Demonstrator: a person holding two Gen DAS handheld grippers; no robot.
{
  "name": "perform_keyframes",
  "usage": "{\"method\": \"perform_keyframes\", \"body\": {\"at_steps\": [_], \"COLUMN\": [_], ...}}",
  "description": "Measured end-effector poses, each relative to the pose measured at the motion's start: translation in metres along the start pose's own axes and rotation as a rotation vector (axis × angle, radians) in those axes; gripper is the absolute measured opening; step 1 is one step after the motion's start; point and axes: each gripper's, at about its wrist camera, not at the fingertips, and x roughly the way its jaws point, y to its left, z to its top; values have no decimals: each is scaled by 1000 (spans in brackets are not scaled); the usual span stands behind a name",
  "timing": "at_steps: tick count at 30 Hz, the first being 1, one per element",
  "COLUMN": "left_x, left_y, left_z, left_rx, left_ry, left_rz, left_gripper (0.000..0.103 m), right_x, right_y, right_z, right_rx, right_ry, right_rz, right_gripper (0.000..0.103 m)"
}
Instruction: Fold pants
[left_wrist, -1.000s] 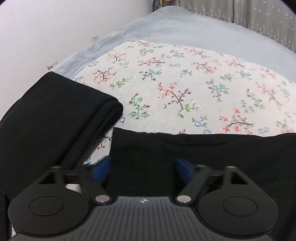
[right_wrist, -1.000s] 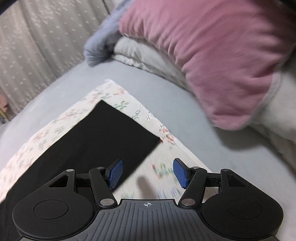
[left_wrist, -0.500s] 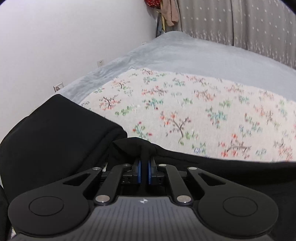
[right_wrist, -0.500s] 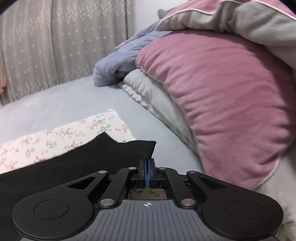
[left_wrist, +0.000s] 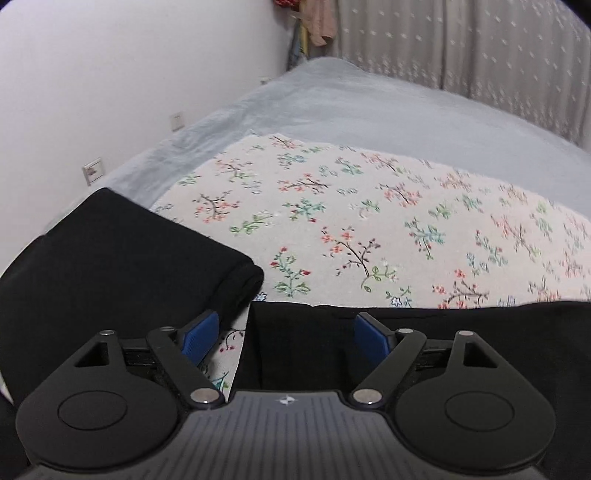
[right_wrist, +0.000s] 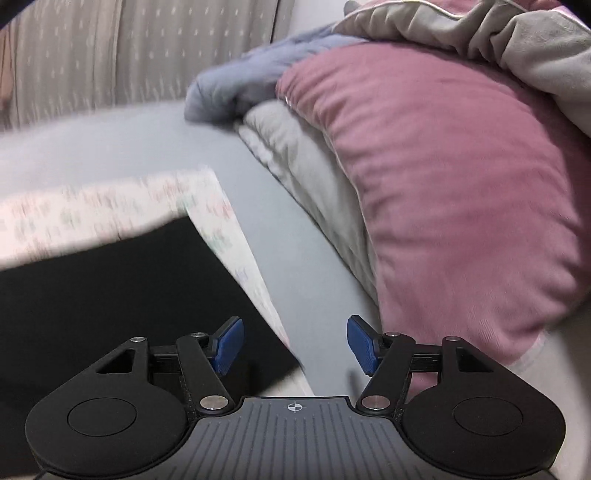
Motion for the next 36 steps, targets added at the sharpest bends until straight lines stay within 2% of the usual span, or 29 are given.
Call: {"method": "perform_keyframes", "body": {"at_steps": [2,5,6,8,10,13,16,17,21,23,24,25,26,27,29,32,36], "left_x": [8,17,19,20,25,38,50,52,52,48,45,43,40,38,35,24,9], "left_y": [-2,6,8,6,0,-6,-3,-3,-1,-3,-5,-7,-9,-12,-15,-19,-14], "left_z": [1,3,5,7,10,8,5,4,1,-1,-2,-3,-3,-2,1,5,11], "left_rx": [32,-25,-55,-51,5,45,6,-7,-35,-32,-18,-7,5,21,26,45,45], "left_ry": [45,152,165,153,152,180,196,184,138,99,86,80,80,80,86,68,36], "left_rz": [-22,-142,-144,-124,-82,-76,-103,-112,-133,-141,-159,-172,-175,-176,-173,-161,-155], "left_gripper": [96,99,99,103,103,103,103,103,102,76,69,57,46,41,29,23,22], "right_x": [16,37,46,58,68,89,116,124,139,148,150,150,150,148,139,116,73], "right_y": [7,20,20,18,32,61,65,70,106,128,137,141,146,148,142,123,100], "right_z": [15,33,40,47,55,69,69,70,82,85,83,80,76,74,70,70,85], "right_rx": [11,40,134,293,334,307,460,475,352,260,217,188,162,135,156,204,237], "right_ry": [36,81,108,137,144,162,270,288,269,241,226,206,192,176,152,93,30], "right_rz": [44,113,178,263,306,252,240,219,94,28,-5,-28,-47,-64,-53,-13,50], "right_gripper": [63,63,62,62,62,63,67,69,69,57,29,16,15,9,5,4,3]}}
